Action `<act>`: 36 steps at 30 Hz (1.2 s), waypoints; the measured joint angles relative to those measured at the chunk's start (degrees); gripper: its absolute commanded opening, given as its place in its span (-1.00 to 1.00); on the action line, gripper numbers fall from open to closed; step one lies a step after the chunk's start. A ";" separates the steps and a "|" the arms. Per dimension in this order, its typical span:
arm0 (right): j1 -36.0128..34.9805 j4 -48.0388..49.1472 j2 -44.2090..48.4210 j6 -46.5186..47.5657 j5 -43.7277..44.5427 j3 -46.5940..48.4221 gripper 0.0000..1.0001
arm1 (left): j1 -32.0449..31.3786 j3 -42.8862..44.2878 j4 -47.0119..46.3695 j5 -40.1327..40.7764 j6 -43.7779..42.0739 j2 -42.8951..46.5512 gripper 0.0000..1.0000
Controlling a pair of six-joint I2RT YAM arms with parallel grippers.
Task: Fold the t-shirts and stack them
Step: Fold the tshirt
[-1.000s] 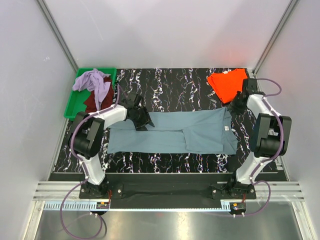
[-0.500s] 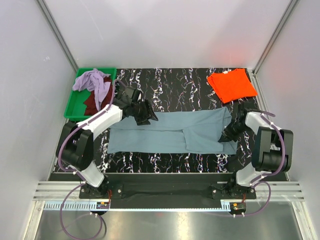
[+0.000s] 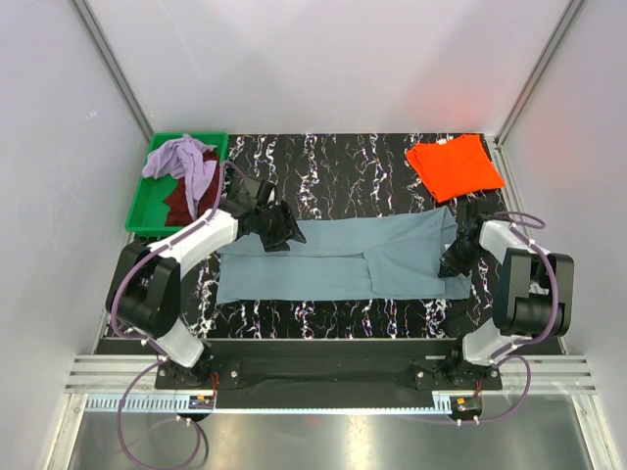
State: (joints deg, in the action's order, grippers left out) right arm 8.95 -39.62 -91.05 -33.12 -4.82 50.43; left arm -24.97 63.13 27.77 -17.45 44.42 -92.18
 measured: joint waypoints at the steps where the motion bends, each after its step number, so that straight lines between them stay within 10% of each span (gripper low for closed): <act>1: 0.04 0.33 0.50 0.55 0.66 0.00 -0.84 | -0.04 0.00 0.00 0.15 -0.02 0.00 0.15; 36: 0.07 -1.18 4.28 0.92 -4.81 -2.62 -0.83 | -7.15 -1.01 -2.01 -0.37 -0.92 -2.71 0.16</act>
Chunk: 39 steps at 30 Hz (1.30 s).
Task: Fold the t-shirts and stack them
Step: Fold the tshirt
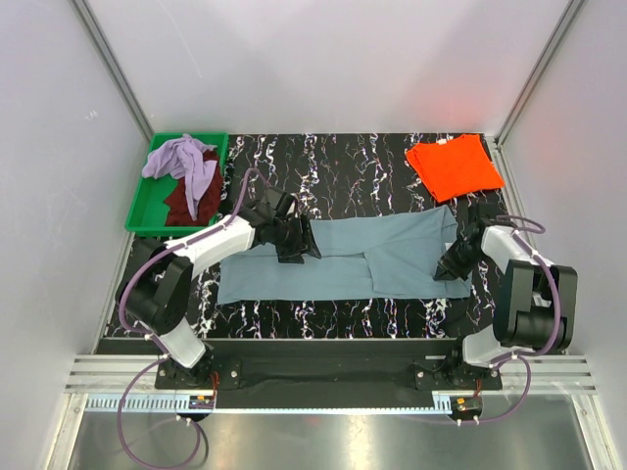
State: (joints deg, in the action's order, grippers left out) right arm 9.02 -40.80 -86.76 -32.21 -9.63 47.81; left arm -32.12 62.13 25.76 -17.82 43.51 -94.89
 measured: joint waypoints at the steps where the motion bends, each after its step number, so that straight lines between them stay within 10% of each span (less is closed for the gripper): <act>1: 0.00 -0.61 0.66 0.00 0.11 0.50 -0.84 | 0.11 0.00 0.13 0.07 0.00 0.00 0.16; 19: 0.02 -3.50 -1.27 -8.68 7.56 -1.14 -0.95 | 1.22 0.00 1.36 0.74 -0.04 0.00 0.17; 39: 0.00 0.96 2.19 -1.95 4.02 6.21 -0.60 | 5.88 -3.04 4.46 3.74 -4.13 3.91 0.19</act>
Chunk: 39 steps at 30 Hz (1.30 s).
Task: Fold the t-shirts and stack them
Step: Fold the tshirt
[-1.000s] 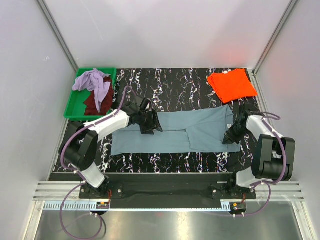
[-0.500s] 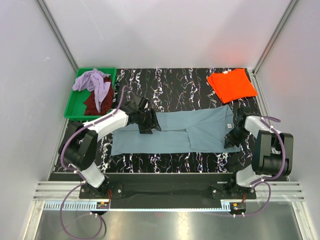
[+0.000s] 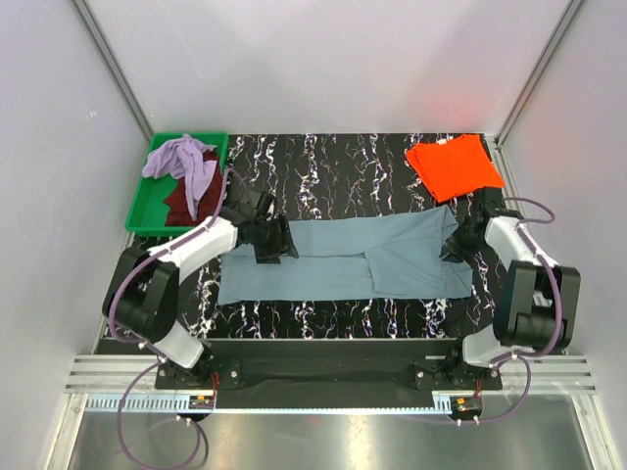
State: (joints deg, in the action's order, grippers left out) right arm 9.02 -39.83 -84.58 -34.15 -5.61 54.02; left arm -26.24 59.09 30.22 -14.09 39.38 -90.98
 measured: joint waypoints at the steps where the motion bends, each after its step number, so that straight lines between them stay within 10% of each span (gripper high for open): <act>1: 0.00 1.14 -2.12 0.52 -0.22 0.79 -0.60 | 0.26 -0.74 0.39 0.55 -0.50 0.61 0.18; 19: -2.40 13.46 -20.46 5.79 -5.62 9.70 -0.53 | 0.28 -18.64 -0.28 6.23 1.36 10.51 0.14; 39: -13.38 11.02 -38.05 8.90 -7.02 34.62 -0.46 | -0.11 -31.36 5.88 5.38 15.02 40.59 0.16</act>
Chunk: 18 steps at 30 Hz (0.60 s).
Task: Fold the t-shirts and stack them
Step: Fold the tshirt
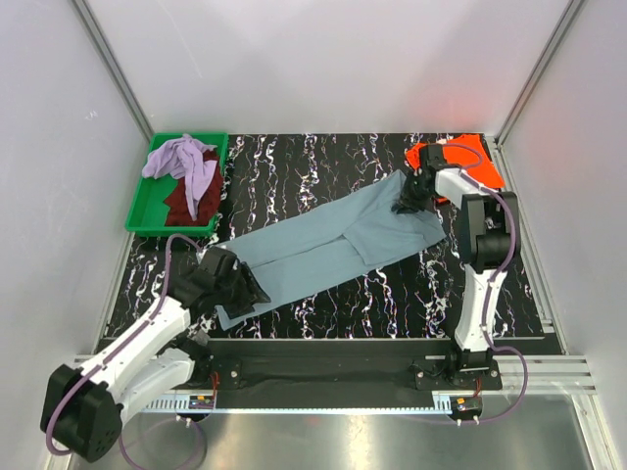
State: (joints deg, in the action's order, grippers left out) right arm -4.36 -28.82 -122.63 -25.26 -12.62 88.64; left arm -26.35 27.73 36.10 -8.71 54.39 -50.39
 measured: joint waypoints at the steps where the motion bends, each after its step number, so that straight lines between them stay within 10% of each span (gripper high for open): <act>1: -0.61 -0.26 -0.94 0.00 0.00 1.44 -0.46 | 0.00 0.35 0.90 0.00 0.13 1.20 0.18; 18: -3.26 -13.14 -23.21 4.02 0.70 40.28 -0.43 | -0.04 3.34 -0.59 3.21 -5.51 -10.47 0.21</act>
State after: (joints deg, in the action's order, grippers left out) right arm -7.62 -41.95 -145.84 -21.23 -11.92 128.92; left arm -26.39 31.07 35.51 -5.50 48.88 -60.86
